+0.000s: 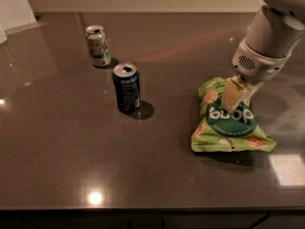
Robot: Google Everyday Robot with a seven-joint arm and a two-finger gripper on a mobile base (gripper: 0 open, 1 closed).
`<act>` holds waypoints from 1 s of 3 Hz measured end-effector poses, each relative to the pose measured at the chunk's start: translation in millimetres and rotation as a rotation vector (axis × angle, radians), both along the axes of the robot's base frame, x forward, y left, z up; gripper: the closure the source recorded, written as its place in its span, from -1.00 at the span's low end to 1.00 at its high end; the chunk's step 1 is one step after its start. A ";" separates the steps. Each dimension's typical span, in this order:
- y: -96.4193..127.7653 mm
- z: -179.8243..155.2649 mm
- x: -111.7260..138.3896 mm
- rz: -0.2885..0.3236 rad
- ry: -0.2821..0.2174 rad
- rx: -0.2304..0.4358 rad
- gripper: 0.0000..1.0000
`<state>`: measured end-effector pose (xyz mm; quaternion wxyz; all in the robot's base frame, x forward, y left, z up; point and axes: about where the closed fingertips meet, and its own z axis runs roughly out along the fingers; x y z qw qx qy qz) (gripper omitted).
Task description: Move green rice chip bag near pepsi can
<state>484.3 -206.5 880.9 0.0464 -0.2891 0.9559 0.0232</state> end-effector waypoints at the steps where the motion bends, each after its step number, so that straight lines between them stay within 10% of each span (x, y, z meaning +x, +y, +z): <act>1: 0.1 0.2 0.0 0.000 0.000 0.000 1.00; 2: 0.2 0.3 0.1 0.001 0.000 0.000 1.00; 3: 43.7 12.4 18.5 0.136 -0.028 0.090 1.00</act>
Offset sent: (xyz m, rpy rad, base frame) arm 0.0381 0.1276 0.0299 0.2570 -0.0392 0.3990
